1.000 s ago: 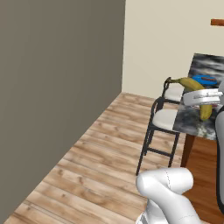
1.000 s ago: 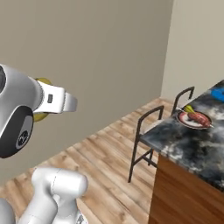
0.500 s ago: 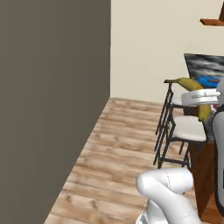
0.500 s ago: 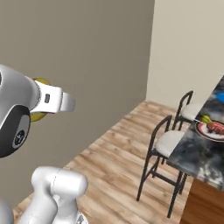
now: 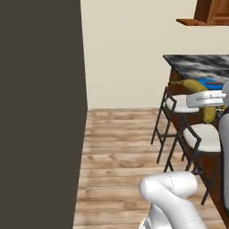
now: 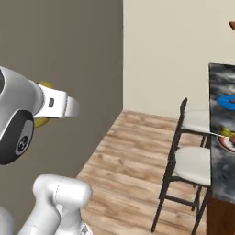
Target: Pick up the banana and pear from the fridge and place one fruit on each plate on the dining counter.
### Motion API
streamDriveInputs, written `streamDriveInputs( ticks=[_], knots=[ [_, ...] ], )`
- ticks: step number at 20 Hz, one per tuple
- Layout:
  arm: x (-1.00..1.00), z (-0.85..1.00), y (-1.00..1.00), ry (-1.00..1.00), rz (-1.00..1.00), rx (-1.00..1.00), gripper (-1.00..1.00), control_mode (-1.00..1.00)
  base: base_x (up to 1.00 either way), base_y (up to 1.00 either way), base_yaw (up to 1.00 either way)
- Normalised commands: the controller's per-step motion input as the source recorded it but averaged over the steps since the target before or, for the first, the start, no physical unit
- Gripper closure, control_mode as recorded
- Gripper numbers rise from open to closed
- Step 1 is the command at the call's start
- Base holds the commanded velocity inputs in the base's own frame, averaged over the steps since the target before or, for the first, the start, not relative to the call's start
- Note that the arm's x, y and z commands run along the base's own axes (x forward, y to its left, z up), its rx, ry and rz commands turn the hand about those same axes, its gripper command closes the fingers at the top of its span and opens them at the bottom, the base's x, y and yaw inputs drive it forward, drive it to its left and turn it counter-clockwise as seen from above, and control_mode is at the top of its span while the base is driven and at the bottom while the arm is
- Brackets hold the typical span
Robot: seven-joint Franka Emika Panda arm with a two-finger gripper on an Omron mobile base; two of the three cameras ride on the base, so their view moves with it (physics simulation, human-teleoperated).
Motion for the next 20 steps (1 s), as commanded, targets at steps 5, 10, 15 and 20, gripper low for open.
streamDriveInputs(
  ticks=[5,10,15,20],
  knots=[
    [0.00,0.00,0.00,0.00,0.00,0.00,1.00,1.00,1.00,1.00,-0.55],
    [0.00,0.00,0.00,0.00,0.00,0.00,1.00,1.00,1.00,1.00,-0.54],
    [0.00,0.00,0.00,0.00,0.00,0.00,1.00,1.00,1.00,0.98,-0.58],
    [0.00,0.00,0.00,0.00,0.00,0.00,1.00,1.00,0.97,0.75,-0.73]
  ],
)
